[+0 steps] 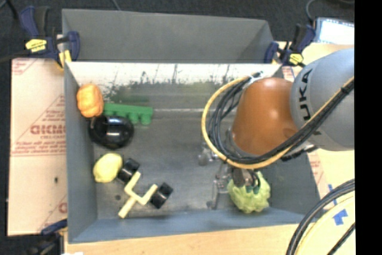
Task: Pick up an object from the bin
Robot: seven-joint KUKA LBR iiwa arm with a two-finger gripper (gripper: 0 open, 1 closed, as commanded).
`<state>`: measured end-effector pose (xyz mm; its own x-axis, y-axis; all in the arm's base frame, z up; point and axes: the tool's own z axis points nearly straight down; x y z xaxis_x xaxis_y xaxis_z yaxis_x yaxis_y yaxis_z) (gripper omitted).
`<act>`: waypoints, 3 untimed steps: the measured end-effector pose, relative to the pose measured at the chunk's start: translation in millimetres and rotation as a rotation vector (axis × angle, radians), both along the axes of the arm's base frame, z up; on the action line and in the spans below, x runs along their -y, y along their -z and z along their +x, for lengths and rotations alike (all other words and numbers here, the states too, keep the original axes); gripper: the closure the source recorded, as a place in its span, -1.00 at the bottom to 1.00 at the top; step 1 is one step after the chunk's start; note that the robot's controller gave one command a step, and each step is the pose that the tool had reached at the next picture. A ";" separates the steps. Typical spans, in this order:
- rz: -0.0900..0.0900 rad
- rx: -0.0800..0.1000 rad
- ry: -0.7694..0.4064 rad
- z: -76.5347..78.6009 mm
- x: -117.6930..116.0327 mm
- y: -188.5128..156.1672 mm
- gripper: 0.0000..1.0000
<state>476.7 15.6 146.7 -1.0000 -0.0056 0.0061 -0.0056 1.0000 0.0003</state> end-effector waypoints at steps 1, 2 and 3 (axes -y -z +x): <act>0.000 0.008 0.000 2.0 -0.1 -3.9 -1.00; 0.000 0.011 -0.056 27.3 48.6 22.6 -1.00; -0.001 0.011 -0.061 31.9 63.4 29.5 -1.00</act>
Offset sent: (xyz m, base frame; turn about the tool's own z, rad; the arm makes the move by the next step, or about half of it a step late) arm 0.0530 -0.1113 -0.0567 -0.1113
